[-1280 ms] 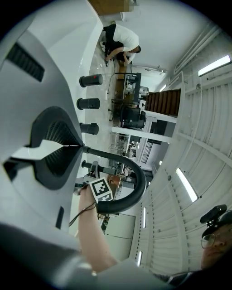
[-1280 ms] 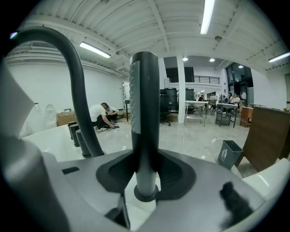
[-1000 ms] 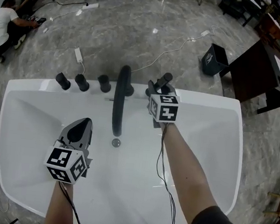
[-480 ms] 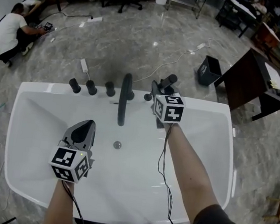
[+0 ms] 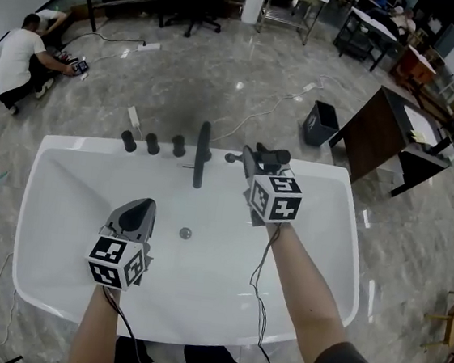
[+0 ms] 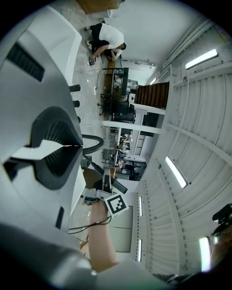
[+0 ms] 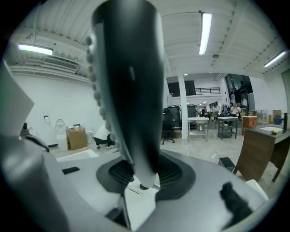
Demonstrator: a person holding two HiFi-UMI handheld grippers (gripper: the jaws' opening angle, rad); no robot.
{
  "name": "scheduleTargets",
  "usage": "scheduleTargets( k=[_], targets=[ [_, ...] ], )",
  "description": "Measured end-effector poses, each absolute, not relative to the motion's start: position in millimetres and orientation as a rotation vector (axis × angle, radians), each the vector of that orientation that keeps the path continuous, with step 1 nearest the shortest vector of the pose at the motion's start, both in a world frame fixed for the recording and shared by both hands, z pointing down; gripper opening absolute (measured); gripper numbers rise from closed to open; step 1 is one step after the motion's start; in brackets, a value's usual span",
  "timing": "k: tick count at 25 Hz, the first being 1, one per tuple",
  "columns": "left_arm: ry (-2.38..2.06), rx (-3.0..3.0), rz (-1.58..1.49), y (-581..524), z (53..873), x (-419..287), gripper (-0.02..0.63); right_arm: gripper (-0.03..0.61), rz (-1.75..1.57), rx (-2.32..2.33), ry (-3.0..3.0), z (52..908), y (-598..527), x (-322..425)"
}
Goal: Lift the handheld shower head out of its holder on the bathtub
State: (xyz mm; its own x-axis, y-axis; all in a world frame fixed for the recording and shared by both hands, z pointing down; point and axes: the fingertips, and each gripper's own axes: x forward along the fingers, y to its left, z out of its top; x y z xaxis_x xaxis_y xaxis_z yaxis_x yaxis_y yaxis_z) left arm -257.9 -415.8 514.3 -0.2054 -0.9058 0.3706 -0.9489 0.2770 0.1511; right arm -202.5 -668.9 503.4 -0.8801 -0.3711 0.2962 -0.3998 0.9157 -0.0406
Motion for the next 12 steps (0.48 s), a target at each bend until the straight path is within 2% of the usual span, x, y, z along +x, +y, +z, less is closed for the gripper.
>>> scheduleTargets(
  k=[5, 12],
  targets=[
    [-2.131, 1.763, 0.131, -407.1, 492.3, -233.5, 0.015, 0.13, 0.109, 0.641, -2.802, 466.3, -633.1, -142.3],
    [-2.032, 1.916, 0.162, -346.3, 466.1, -238.7, 0.015, 0.13, 0.1, 0.86, -2.822, 415.8, -546.7, -92.8]
  ],
)
